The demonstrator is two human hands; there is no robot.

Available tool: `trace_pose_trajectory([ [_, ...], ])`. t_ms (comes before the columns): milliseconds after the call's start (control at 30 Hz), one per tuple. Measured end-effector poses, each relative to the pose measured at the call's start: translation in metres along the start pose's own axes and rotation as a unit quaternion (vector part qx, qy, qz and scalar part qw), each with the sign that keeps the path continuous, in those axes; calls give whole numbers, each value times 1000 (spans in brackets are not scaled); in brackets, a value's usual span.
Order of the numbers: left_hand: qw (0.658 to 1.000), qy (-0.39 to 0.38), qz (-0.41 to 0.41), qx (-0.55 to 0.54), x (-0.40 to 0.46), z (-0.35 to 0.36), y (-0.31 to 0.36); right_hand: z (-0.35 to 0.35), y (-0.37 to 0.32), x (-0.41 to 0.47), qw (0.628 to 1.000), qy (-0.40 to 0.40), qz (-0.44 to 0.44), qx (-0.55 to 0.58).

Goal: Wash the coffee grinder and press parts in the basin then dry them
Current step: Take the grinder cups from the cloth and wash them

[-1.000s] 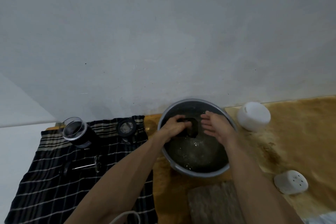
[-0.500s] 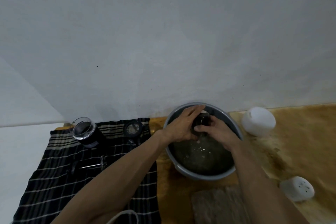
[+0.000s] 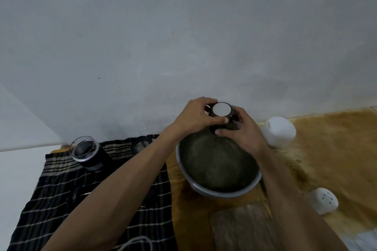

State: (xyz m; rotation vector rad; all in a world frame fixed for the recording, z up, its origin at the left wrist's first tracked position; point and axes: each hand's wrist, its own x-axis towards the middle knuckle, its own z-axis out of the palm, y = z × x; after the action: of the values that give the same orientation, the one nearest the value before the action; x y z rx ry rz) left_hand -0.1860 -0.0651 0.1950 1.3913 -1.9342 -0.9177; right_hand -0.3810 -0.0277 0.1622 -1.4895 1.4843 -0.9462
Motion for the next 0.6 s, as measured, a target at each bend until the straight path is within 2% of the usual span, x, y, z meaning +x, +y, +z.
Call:
trace_pose_trajectory([
  [133, 998, 27, 44, -24, -6, 2, 3, 9, 8, -9, 998, 55, -27, 15],
  [167, 999, 4, 23, -30, -10, 6, -1, 14, 15, -12, 998, 55, -16, -10],
  [233, 997, -76, -3, 23, -14, 19, -13, 26, 34, -13, 992, 18, 10, -125],
  [267, 995, -88, 0, 39, -20, 30, -20, 32, 45, -19, 982, 11, 19, -188],
  [300, 997, -70, 6, 37, -23, 35, -24, 35, 49, -20, 979, 23, 22, -201],
  [400, 999, -23, 18, 19, -19, 35, -21, 34, 46, -20, 986, 104, 8, -131],
  [533, 992, -107, -60, 18, -22, 40, -27, 40, 59, -29, 972, 38, 61, -222],
  [600, 992, -107, -62, 26, -23, 38, -25, 42, 61, -27, 979, 48, 57, -192],
])
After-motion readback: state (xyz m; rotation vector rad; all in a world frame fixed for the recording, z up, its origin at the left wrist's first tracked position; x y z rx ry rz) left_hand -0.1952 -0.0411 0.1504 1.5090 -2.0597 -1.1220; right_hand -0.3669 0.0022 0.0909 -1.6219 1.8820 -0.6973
